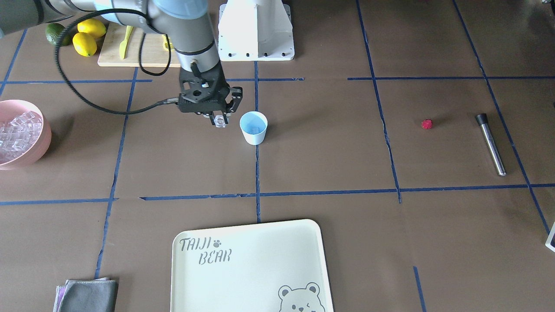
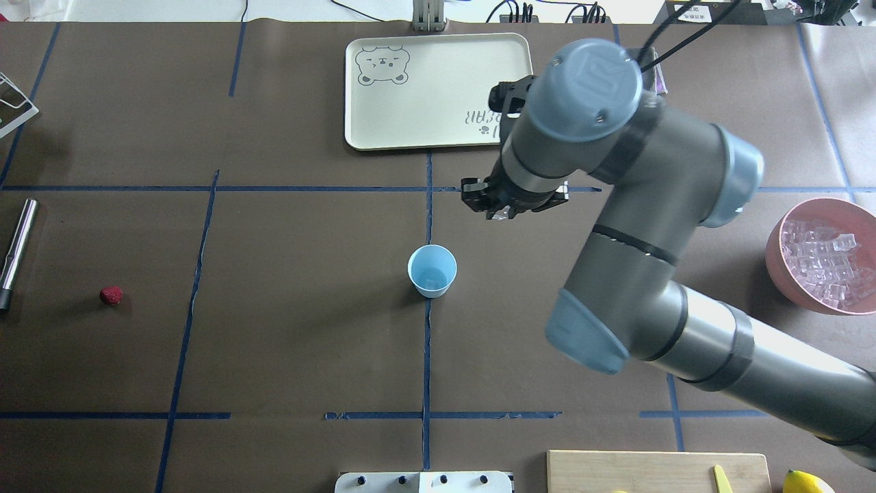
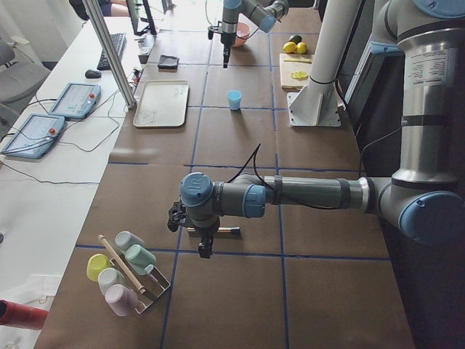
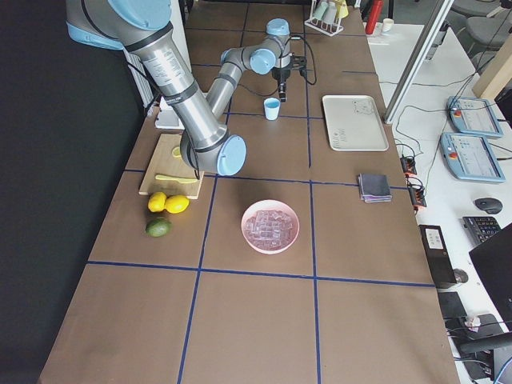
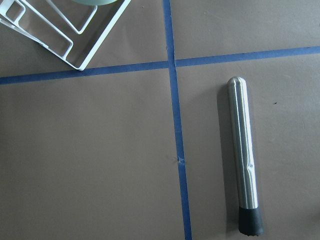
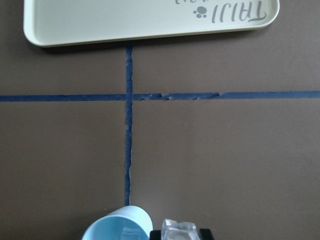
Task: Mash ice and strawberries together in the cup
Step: 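Carry the ice cube with the right gripper over the blue cup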
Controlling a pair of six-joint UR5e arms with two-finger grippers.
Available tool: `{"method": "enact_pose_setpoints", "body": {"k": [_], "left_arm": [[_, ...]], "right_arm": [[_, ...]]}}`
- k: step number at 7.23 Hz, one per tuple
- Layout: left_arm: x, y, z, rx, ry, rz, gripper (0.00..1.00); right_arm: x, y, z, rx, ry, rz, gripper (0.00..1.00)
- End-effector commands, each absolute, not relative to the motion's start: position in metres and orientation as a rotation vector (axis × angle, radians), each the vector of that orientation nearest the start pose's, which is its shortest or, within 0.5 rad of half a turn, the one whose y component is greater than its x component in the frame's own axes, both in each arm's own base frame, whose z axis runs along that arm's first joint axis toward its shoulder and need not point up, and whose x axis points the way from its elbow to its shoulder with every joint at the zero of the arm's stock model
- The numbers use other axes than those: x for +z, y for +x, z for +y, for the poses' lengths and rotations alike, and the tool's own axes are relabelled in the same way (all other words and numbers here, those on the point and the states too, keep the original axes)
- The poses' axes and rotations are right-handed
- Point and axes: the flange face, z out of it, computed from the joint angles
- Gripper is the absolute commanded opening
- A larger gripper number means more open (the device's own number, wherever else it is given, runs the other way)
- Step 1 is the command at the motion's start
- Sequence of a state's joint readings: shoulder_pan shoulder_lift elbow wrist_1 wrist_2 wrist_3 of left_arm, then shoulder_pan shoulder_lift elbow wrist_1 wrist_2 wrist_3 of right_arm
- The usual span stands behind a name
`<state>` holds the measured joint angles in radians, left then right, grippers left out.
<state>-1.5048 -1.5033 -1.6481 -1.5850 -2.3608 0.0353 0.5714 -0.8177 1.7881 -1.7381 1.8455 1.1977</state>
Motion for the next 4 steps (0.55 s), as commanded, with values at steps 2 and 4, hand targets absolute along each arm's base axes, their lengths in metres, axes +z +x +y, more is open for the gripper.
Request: {"method": "enact_pose_setpoints", "body": {"k": [2,4], "left_arm": [[0.651,-0.032,-0.468,0.106,0.011,0.791,1.0],[0.65,-0.032,-0.468,0.106,0.013,0.791,1.0]], "right_arm": [[0.123,-0.569,-0.408,0.088,0.12,-0.787,0.0],[0.133,-0.571,-0.409,0.098,0.122,-0.767,0.0]]}}
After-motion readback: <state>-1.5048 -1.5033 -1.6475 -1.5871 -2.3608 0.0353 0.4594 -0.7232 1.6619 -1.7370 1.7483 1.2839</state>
